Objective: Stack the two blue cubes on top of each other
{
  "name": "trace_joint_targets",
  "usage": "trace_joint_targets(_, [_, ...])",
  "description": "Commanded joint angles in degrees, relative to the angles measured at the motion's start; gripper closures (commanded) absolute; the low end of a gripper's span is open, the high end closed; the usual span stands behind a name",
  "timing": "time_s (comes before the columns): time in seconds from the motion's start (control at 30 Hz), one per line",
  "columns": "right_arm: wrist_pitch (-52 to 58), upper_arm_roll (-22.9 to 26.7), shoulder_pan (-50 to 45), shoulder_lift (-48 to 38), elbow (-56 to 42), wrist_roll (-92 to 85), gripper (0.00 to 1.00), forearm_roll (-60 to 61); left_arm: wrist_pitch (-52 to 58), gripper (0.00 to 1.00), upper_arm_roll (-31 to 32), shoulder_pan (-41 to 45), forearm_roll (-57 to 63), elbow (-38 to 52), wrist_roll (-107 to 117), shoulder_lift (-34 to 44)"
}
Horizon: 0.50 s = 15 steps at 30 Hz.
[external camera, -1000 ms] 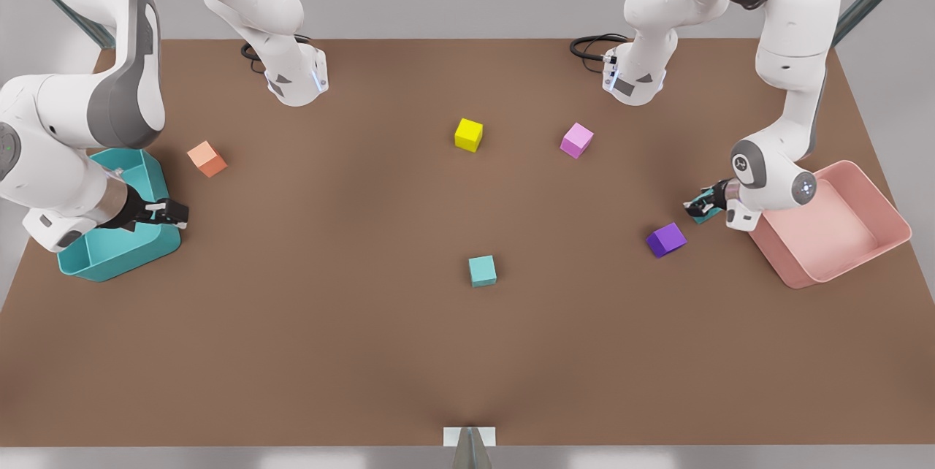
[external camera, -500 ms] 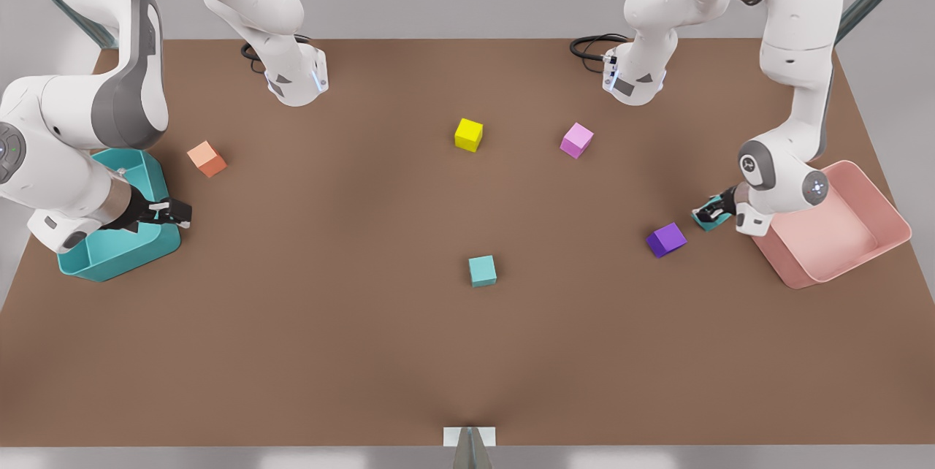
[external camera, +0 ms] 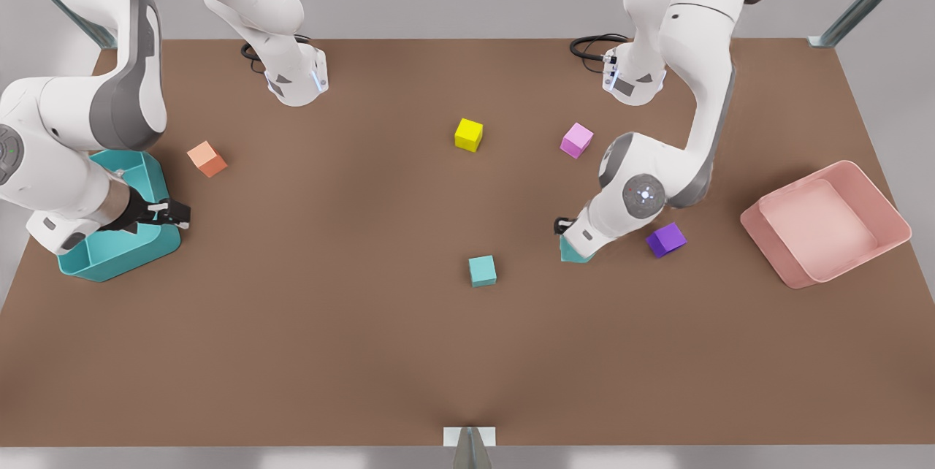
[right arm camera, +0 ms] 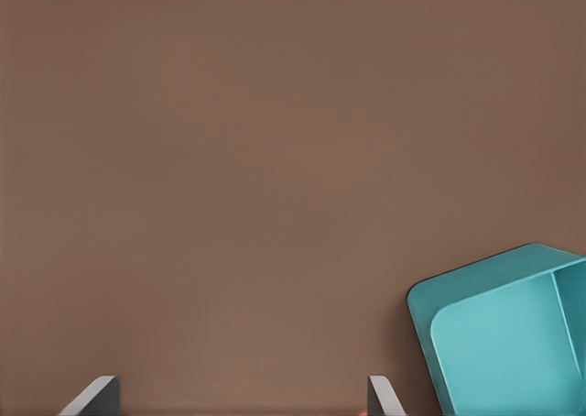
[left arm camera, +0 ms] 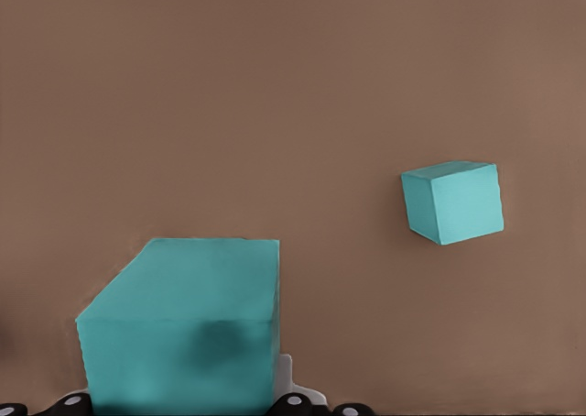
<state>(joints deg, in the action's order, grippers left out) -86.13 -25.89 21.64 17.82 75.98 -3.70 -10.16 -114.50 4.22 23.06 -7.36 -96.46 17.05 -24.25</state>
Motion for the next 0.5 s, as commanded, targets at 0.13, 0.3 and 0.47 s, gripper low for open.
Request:
trace_joint_targets(0.13, [-0.2, 0.1, 1.2, -0.9, 0.8, -0.6, 0.00, 0.9, 4.8, 0.37, 0.1, 5.2, 1.4, 17.6, 14.2, -13.7])
trace_joint_targets(0.3, [-0.2, 0.1, 1.1, -0.8, 0.8, -0.4, 0.00, 0.9, 4.8, 0.37, 0.0, 7.3, 1.2, 24.1, 15.8, -19.0])
trace_joint_targets(0.47, [-0.1, 0.0, 1.1, -0.8, 0.9, -0.4, 0.00, 0.9, 4.4, 0.36, -0.3, 10.8, 1.4, 28.9, 19.0, -23.8])
